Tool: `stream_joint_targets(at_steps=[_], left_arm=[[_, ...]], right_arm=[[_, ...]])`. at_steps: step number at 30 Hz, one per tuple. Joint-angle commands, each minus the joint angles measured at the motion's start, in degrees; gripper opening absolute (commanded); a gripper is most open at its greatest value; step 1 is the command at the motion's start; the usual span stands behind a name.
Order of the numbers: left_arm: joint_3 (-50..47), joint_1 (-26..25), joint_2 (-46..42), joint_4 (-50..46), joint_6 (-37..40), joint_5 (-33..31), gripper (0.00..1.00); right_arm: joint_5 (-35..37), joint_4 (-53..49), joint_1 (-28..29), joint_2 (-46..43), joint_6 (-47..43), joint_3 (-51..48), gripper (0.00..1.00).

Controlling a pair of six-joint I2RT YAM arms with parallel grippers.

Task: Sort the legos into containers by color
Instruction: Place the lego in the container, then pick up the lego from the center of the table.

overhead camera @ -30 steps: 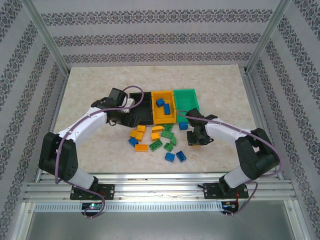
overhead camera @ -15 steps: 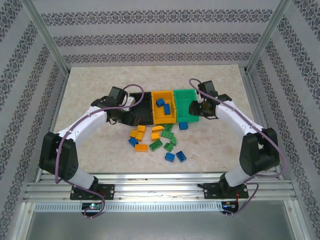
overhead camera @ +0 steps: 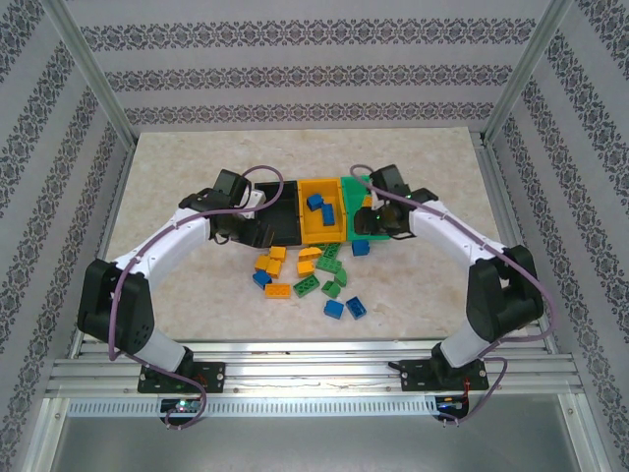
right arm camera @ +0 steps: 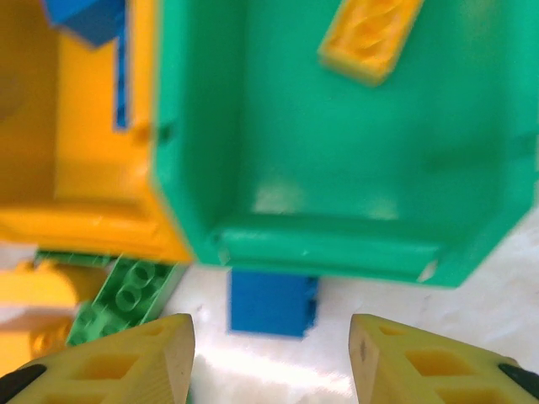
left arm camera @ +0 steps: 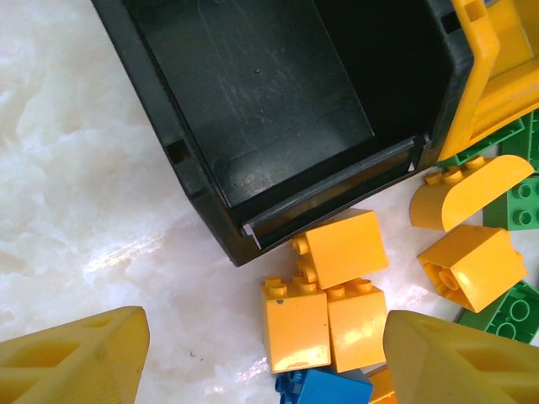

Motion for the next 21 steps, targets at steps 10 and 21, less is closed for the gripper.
stream_joint_targets(at_steps=[10, 21], left_arm=[[1.41, 0.70, -0.31, -1.58, 0.72, 1.74, 0.74], [1.21, 0.62, -1.69, -1.76, 1.35, 0.07, 0.74]], right_arm=[[-0.27, -1.64, 11.03, 1.38, -2.94, -2.26, 0.54], [2.49, -3.41, 14.37, 12.12, -9.87, 3.69, 0.65]])
